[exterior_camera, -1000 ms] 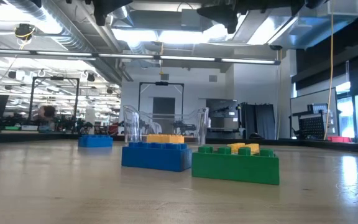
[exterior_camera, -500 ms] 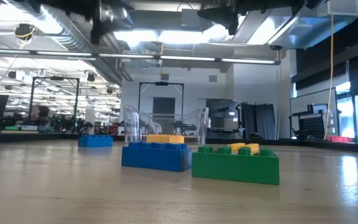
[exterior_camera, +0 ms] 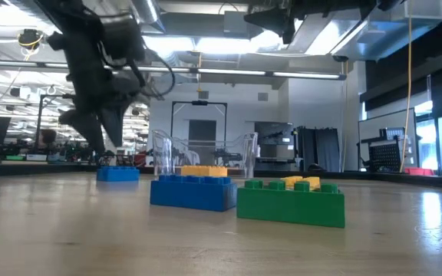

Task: Sort & place blocks by color
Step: Put the top blue game piece into the bottom left transparent bin

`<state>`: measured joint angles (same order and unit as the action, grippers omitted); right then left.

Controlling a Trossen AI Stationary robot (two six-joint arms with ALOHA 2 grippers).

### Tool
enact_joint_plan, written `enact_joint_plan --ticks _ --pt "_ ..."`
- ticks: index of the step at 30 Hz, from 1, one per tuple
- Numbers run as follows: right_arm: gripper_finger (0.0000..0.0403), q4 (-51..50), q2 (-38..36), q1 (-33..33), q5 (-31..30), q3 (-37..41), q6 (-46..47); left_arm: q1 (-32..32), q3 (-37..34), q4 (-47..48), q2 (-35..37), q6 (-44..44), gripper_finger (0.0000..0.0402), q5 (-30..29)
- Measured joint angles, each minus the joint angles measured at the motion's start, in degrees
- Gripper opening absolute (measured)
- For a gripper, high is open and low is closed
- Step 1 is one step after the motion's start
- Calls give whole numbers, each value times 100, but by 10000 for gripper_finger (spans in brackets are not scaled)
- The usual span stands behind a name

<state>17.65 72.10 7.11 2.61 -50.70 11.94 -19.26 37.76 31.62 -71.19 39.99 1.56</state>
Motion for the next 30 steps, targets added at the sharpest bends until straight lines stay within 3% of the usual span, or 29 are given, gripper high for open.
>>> enact_joint_plan --ticks 7,22,30 --pt "300 -53 0 0 -2 0 155 208 2 -535 -738 260 237 -30" --pt "300 -85 0 -2 -13 0 151 554 33 -556 -1448 297 235 -730" --pt "300 -87 0 -2 -13 0 151 561 22 -534 -1463 295 192 -822"
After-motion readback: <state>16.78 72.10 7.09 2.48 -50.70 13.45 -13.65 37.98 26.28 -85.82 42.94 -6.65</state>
